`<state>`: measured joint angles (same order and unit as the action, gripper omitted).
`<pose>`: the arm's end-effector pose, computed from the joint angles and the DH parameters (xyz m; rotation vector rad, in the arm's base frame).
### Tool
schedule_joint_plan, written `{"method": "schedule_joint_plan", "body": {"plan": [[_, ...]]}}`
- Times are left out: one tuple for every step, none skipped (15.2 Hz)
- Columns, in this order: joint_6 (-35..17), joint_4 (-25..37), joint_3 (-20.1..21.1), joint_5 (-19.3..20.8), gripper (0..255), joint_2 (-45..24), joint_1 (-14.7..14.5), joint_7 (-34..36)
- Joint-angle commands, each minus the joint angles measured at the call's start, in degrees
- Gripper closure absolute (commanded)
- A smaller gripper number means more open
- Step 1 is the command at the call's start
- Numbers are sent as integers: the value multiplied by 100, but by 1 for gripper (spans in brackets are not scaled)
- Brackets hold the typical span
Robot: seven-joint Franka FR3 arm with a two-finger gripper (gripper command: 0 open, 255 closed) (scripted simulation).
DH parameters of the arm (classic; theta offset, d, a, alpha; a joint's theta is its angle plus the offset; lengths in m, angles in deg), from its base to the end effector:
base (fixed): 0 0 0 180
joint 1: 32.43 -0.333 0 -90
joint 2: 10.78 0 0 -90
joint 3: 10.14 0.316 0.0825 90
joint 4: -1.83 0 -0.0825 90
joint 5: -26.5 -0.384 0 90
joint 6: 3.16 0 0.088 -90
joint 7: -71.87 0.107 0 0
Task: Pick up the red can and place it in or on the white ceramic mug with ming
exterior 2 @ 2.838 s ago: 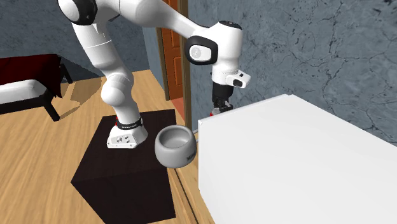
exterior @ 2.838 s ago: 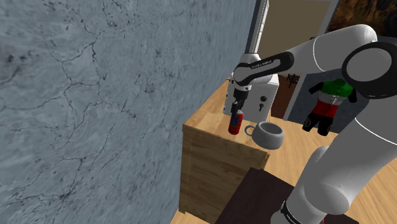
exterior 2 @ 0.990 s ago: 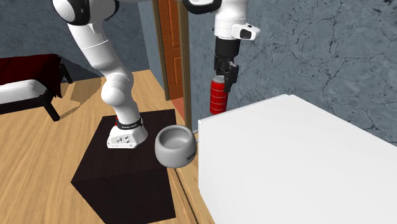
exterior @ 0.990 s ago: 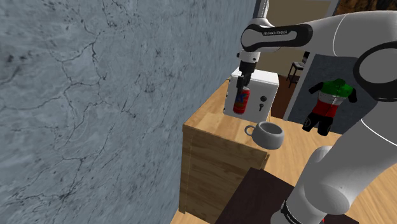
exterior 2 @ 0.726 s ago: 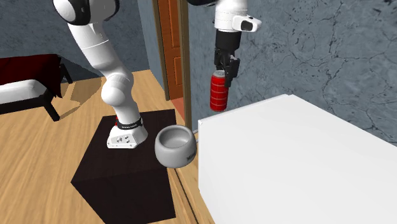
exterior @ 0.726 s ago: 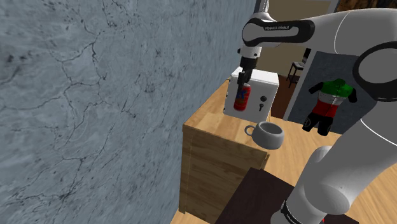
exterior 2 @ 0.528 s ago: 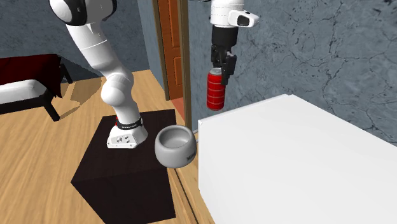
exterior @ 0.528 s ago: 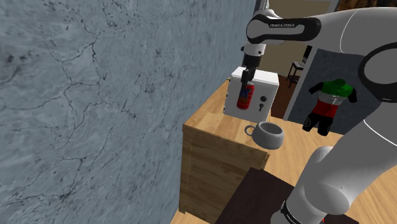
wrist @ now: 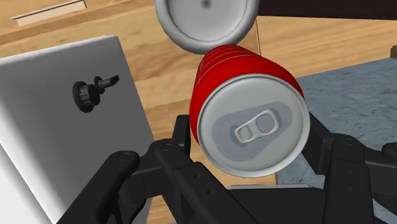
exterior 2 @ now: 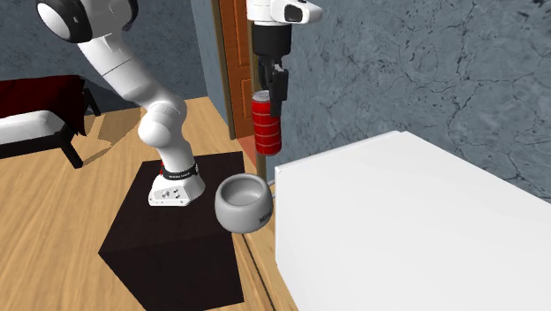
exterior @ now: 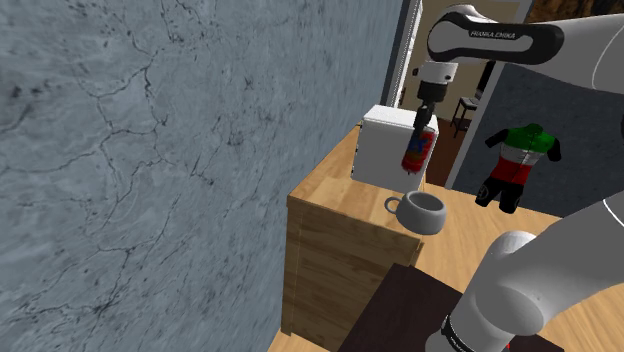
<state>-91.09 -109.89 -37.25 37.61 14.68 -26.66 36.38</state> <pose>0.3213 -0.2841 0.6307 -3.1281 -0.1276 0.0165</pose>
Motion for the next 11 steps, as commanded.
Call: {"method": "schedule_joint_plan", "body": {"plan": [[216,-83,-15,149,255,327,110,-116],[304,-97,-41,212,255,447,161,-191],[402,-105,-72,281,255,570,216,-276],[329,-204,-77,292,255,597,226,-267],[257,-301,-83,305,255,623,234,-258],[185,-397,-90,317,255,648,242,-249],[113,-492,-97,330,255,672,250,-240],[42,-585,-106,342,255,695,258,-232],[-30,-677,-114,355,255,716,266,-224],[-102,-769,-124,367,255,736,273,-216],[-175,-859,-134,380,255,755,281,-209]]}}
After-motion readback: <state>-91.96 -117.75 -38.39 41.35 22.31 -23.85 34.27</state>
